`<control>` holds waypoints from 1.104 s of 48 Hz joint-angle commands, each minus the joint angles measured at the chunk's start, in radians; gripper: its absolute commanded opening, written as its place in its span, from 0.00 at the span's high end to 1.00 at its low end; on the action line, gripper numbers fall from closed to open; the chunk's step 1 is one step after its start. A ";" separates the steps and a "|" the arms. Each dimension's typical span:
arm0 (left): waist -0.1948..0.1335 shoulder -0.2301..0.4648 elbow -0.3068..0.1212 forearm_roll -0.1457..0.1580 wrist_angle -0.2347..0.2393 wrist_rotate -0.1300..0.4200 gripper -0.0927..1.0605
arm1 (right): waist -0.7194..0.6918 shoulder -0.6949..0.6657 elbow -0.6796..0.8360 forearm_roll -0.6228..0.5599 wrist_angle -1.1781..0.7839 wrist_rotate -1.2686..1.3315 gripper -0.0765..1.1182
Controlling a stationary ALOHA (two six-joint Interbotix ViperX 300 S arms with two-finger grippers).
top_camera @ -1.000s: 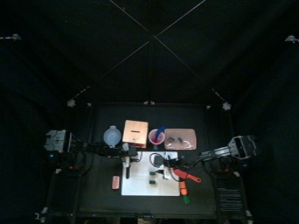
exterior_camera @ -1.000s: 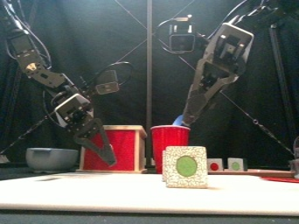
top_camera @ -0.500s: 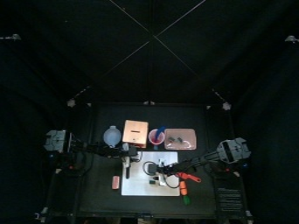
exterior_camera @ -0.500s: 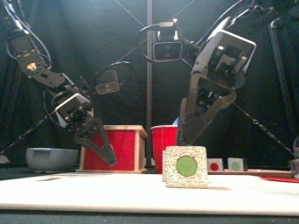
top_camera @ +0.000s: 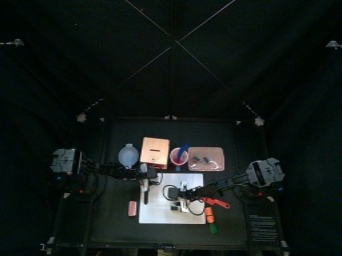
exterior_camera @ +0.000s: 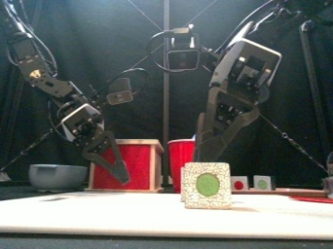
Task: Place sushi on board then cut the sushi with the knife then place the pieces on the plate
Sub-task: Place the 4 sushi pieces on the plate
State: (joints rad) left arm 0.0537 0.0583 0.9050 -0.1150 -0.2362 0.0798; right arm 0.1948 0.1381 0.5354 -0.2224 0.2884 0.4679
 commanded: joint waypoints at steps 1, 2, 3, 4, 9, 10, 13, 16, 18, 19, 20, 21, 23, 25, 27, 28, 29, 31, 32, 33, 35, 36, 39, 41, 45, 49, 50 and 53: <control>-0.002 -0.006 -0.011 0.002 -0.003 0.000 0.26 | -0.009 -0.011 -0.029 -0.003 -0.003 -0.002 0.26; 0.000 -0.006 -0.011 0.002 -0.003 -0.002 0.26 | -0.009 -0.008 -0.031 -0.005 -0.003 -0.002 0.26; -0.002 -0.006 -0.009 0.002 -0.003 0.000 0.26 | -0.011 -0.005 -0.032 -0.005 -0.003 -0.002 0.26; 0.000 -0.006 -0.011 0.002 -0.003 0.000 0.26 | -0.011 -0.002 -0.034 -0.005 -0.003 -0.002 0.26; -0.002 -0.008 -0.009 0.002 -0.003 0.000 0.26 | -0.015 0.014 -0.043 -0.006 -0.003 -0.002 0.26; 0.000 -0.006 -0.009 0.002 -0.003 0.000 0.26 | -0.017 0.017 -0.044 -0.006 -0.003 -0.002 0.26; 0.000 -0.006 -0.009 0.002 -0.003 0.000 0.26 | -0.020 0.029 -0.051 -0.011 -0.003 -0.002 0.27; 0.000 -0.006 -0.009 0.002 -0.003 0.000 0.26 | -0.025 0.035 -0.054 -0.017 -0.003 -0.002 0.29; 0.000 -0.006 -0.009 0.002 -0.003 0.000 0.26 | -0.026 0.035 -0.052 -0.020 -0.003 -0.002 0.32; 0.000 -0.006 -0.009 0.002 -0.005 0.000 0.26 | -0.028 0.032 -0.051 -0.020 -0.003 -0.002 0.33; 0.000 -0.008 -0.009 0.000 -0.003 0.000 0.26 | -0.029 0.029 -0.049 -0.020 -0.003 -0.002 0.35; 0.000 -0.008 -0.008 0.002 -0.003 0.000 0.26 | -0.031 0.026 -0.046 -0.020 -0.003 0.000 0.37; -0.002 -0.008 -0.008 0.002 -0.003 -0.002 0.26 | -0.037 0.018 -0.040 -0.020 -0.003 0.000 0.42; -0.002 -0.006 -0.006 0.002 -0.003 0.000 0.26 | -0.048 0.002 -0.028 -0.014 0.002 0.000 0.46; -0.002 -0.006 -0.006 0.002 -0.005 0.000 0.26 | -0.061 -0.020 -0.012 -0.012 0.008 0.002 0.48; -0.002 -0.006 -0.006 0.002 -0.003 0.000 0.26 | -0.069 -0.032 -0.003 -0.009 0.014 0.002 0.49; -0.002 -0.006 -0.006 0.002 -0.003 0.000 0.26 | -0.077 -0.044 0.008 -0.006 0.018 0.002 0.50; 0.000 -0.006 -0.006 0.002 -0.005 0.000 0.26 | -0.092 -0.072 0.031 0.002 0.031 0.002 0.49; -0.002 -0.006 -0.006 0.002 -0.003 0.000 0.26 | -0.101 -0.087 0.044 0.005 0.037 0.002 0.49; -0.002 -0.006 -0.006 0.002 -0.003 0.000 0.26 | -0.112 -0.104 0.058 0.009 0.040 0.002 0.49; -0.002 -0.005 -0.006 0.002 -0.003 0.000 0.26 | -0.137 -0.147 0.095 0.017 0.051 0.002 0.49; -0.002 -0.005 -0.006 0.002 -0.005 0.000 0.26 | -0.147 -0.166 0.109 0.020 0.054 0.002 0.49; -0.002 -0.005 -0.006 0.002 -0.003 0.000 0.26 | -0.184 -0.222 0.152 0.032 0.066 0.002 0.49; 0.000 -0.005 -0.008 0.002 -0.003 0.000 0.26 | -0.209 -0.258 0.179 0.037 0.072 0.002 0.49; 0.000 -0.005 -0.008 0.002 -0.003 0.000 0.26 | -0.261 -0.327 0.233 0.037 0.092 0.002 0.49; 0.000 -0.005 -0.009 0.002 -0.003 0.002 0.26 | -0.318 -0.387 0.278 0.034 0.115 0.002 0.49; -0.002 -0.006 -0.011 0.002 -0.003 0.002 0.26 | -0.337 -0.408 0.291 0.032 0.126 0.000 0.49; -0.002 -0.006 -0.011 0.002 -0.003 0.002 0.26 | -0.377 -0.446 0.321 0.026 0.146 0.000 0.49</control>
State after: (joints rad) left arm 0.0522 0.0598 0.9081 -0.1135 -0.2362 0.0798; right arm -0.1335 -0.2316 0.8345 -0.1902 0.4157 0.4633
